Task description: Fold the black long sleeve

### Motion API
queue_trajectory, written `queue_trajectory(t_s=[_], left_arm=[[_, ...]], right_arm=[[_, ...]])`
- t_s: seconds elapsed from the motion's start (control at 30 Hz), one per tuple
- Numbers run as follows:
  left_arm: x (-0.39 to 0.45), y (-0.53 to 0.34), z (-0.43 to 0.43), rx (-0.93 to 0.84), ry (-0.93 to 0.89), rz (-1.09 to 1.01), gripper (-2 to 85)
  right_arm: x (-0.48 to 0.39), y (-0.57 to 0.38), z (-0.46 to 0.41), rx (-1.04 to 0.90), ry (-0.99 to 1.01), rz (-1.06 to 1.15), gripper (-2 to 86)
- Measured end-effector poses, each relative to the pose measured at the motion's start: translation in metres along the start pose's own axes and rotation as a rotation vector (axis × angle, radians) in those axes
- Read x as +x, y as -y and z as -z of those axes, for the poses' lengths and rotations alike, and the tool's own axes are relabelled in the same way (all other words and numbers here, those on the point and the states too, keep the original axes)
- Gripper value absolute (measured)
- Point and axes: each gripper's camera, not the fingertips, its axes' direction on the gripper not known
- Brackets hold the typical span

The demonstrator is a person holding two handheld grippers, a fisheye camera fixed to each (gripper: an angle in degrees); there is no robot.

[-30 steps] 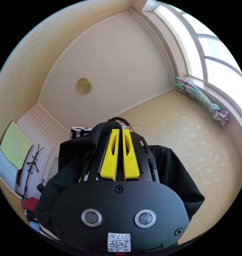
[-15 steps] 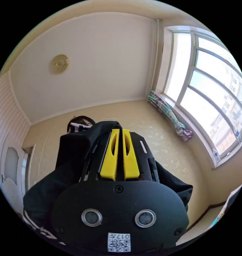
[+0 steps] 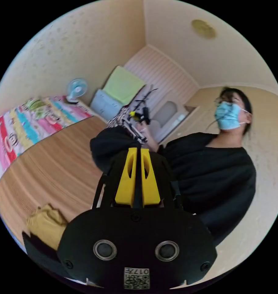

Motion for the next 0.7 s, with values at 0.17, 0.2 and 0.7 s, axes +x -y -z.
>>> queue_trajectory(t_s=[0.17,0.2,0.7], left_arm=[[-0.068,-0.019,-0.109,-0.059,-0.170,0.171,0.8],[-0.076,-0.021,-0.121,-0.067,-0.196,0.197,1.5],[-0.079,0.094,-0.214,0.234,-0.129,0.136,16.2]], right_arm=[[-0.058,0.045,-0.019,-0.074,-0.065,0.110,1.9],[-0.072,0.054,-0.024,-0.077,-0.039,0.147,1.9],[-0.209,0.119,0.013,0.099,0.112,0.373,1.8]])
